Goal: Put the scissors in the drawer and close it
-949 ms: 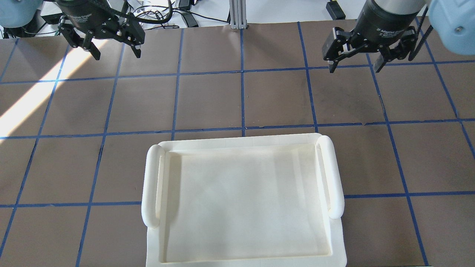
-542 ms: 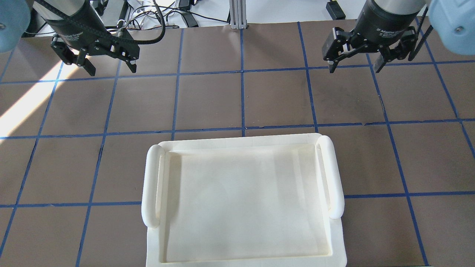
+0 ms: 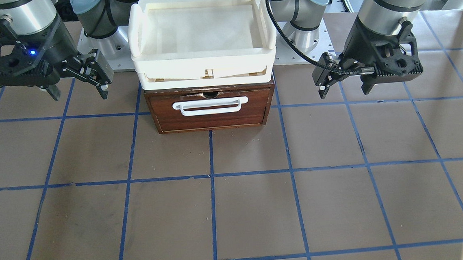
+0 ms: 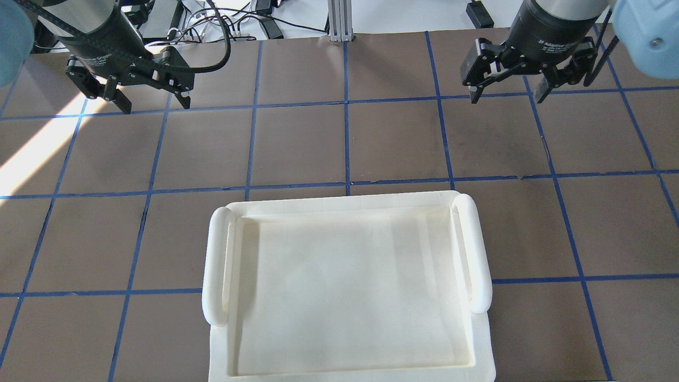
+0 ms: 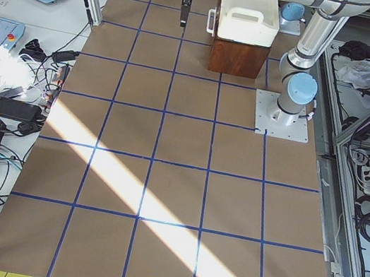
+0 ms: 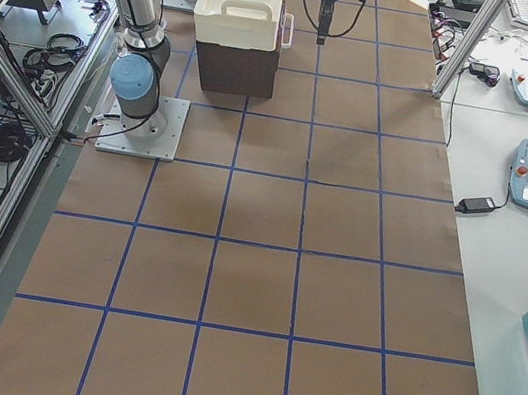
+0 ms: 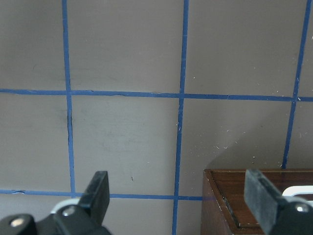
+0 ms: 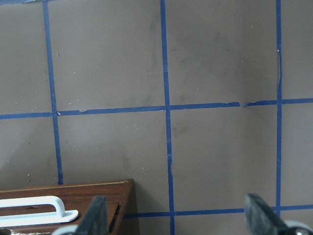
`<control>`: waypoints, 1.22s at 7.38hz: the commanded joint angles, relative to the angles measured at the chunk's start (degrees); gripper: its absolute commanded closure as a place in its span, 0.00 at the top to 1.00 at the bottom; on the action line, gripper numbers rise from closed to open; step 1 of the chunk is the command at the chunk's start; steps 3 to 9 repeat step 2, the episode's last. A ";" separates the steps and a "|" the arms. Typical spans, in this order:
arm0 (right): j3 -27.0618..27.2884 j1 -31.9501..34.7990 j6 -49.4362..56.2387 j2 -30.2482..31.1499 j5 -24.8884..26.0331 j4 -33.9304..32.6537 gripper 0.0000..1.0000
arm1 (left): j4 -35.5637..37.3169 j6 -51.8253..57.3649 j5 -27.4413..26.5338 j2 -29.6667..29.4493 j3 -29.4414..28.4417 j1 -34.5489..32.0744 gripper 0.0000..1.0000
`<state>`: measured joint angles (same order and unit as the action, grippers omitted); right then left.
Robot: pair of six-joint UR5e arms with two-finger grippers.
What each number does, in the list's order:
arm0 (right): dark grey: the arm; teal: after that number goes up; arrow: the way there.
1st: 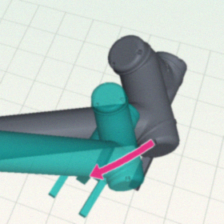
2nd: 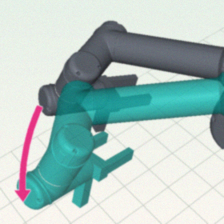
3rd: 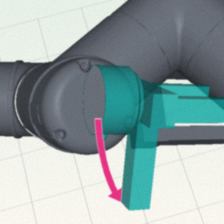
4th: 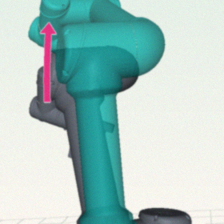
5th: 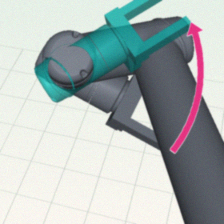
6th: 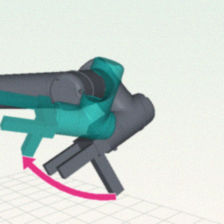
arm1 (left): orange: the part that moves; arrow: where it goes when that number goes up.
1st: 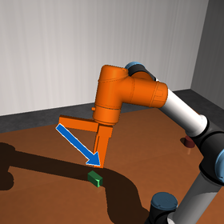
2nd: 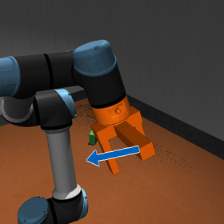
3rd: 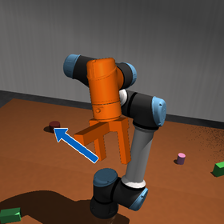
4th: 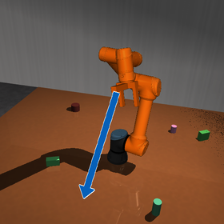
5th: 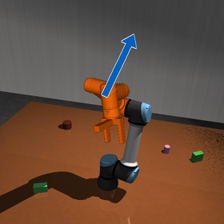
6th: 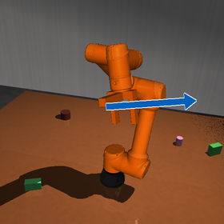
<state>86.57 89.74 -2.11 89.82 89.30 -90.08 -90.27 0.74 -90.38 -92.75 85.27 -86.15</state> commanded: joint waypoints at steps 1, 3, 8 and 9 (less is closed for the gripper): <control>0.00 0.00 0.00 0.00 0.00 0.08 1.00 | -0.08 -0.04 0.03 0.20 0.43 0.63 1.00; 0.00 0.00 0.00 0.00 0.00 -0.01 1.00 | -0.08 -0.04 -0.06 0.38 0.51 0.63 1.00; 0.00 0.00 0.00 0.00 0.00 -0.01 1.00 | -0.08 -0.04 -0.06 0.38 0.51 0.63 1.00; 0.00 0.00 0.00 0.00 0.00 -0.01 1.00 | -0.08 -0.04 -0.06 0.38 0.51 0.63 1.00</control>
